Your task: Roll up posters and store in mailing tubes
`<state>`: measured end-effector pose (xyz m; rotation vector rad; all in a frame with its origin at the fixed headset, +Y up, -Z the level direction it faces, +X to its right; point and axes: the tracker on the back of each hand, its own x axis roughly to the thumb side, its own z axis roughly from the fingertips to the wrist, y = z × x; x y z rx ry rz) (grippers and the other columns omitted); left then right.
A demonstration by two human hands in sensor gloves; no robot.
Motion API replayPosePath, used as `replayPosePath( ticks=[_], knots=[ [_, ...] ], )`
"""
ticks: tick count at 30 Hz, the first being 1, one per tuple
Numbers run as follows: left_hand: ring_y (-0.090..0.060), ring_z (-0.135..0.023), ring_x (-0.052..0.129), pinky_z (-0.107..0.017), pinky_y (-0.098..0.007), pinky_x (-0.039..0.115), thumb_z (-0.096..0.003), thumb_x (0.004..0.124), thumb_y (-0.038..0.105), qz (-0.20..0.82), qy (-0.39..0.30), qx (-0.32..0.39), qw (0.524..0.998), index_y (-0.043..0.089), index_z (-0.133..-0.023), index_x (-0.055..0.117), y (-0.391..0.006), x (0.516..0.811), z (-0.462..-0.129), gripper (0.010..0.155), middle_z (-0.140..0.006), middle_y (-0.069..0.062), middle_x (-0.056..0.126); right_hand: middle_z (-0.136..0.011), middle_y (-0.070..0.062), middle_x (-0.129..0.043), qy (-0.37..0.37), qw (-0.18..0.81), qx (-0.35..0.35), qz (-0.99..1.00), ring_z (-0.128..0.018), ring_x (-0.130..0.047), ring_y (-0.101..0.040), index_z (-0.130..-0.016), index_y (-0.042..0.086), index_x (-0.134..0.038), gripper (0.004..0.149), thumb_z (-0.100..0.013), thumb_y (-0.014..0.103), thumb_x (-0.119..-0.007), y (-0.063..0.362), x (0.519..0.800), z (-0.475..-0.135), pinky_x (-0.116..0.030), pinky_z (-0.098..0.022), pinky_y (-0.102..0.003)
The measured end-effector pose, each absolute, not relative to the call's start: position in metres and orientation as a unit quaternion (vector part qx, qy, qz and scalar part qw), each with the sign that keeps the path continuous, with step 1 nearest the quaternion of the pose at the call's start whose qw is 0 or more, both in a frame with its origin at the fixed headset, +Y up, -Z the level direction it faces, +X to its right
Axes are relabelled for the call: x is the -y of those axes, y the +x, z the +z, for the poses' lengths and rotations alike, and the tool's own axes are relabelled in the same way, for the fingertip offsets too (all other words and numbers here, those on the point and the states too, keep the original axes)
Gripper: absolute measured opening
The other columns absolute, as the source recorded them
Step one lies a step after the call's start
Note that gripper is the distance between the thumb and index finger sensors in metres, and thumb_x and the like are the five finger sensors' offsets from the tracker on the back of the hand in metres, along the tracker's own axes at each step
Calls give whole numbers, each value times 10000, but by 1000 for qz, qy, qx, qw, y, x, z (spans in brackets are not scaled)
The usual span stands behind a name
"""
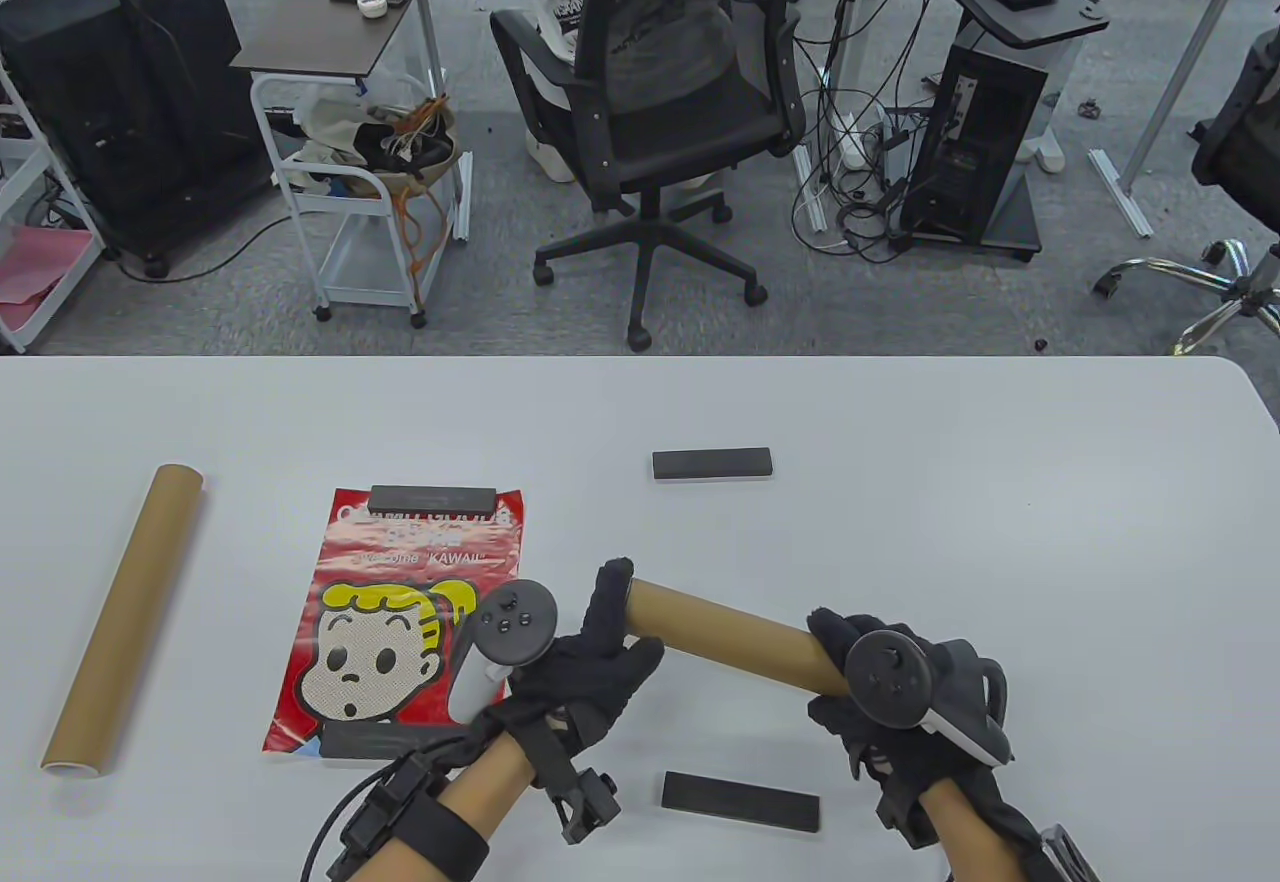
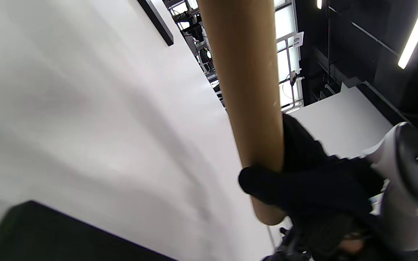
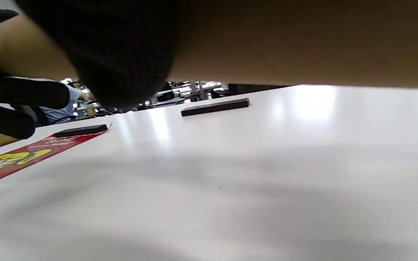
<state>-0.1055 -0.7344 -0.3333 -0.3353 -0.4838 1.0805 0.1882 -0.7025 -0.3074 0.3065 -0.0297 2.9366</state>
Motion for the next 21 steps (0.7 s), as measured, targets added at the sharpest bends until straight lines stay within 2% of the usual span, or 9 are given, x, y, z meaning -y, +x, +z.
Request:
replayPosePath(
  ticks=[4,8,11,13,14,16,18,21],
  knots=[
    [-499,-1098,320,-726,-683,487,-511,577,510,541,-177,223,792,230,-1011,-67,-106,741,-335,862,-1082,-207,-47,-917,-187,-666,111,96,3,989,-806,-703,-477,-956,174,-531,790,-316,302,-976,189,706,-309,-551,-608,-721],
    [-482,-1101,388,-726,-668,514,-511,585,500,538,-144,229,798,246,-1044,5,-108,735,-337,828,-1109,-188,12,-895,-204,-703,134,90,-17,987,-767,-781,-497,-955,159,-526,793,-327,359,-966,184,712,-310,-614,-574,-710],
    [-440,-1105,483,-729,-637,571,-513,611,486,552,-108,221,797,257,-1066,74,-112,731,-338,805,-1132,-159,76,-878,-196,-751,167,24,-27,985,-730,-889,-479,-971,166,-467,831,-334,405,-944,169,714,-306,-733,-513,-670],
    [-444,-1121,374,-750,-620,560,-525,621,493,562,-76,211,796,233,-1017,-57,-116,730,-339,877,-1086,-159,-46,-855,-194,-784,177,28,-19,984,-681,-944,-463,-969,133,-471,845,-331,442,-931,159,712,-305,-811,-454,-631],
    [-469,-1106,336,-734,-643,541,-517,605,517,562,-56,199,801,241,-993,-91,-119,728,-339,888,-1062,-187,-75,-854,-198,-788,172,36,-17,984,-672,-951,-463,-971,122,-469,848,-334,448,-925,156,709,-305,-825,-441,-624],
    [-481,-1094,341,-726,-648,541,-514,600,529,556,-27,165,814,226,-991,-90,-125,725,-341,892,-1057,-228,-51,-853,-209,-791,144,48,-5,988,-662,-958,-467,-969,102,-468,849,-338,449,-916,156,704,-306,-836,-428,-621],
    [-477,-1093,377,-721,-646,552,-514,596,533,565,-39,167,807,228,-995,-80,-130,726,-343,884,-1072,-218,-27,-853,-220,-790,110,57,10,992,-654,-963,-467,-975,92,-454,855,-342,458,-898,164,704,-309,-844,-416,-616],
    [-472,-1085,453,-713,-634,581,-514,601,525,578,-60,150,800,225,-1024,-20,-134,734,-346,858,-1103,-208,46,-851,-259,-780,-13,85,1,996,-639,-957,-491,-984,75,-424,857,-362,450,-877,197,709,-320,-847,-396,-619]
  ],
)
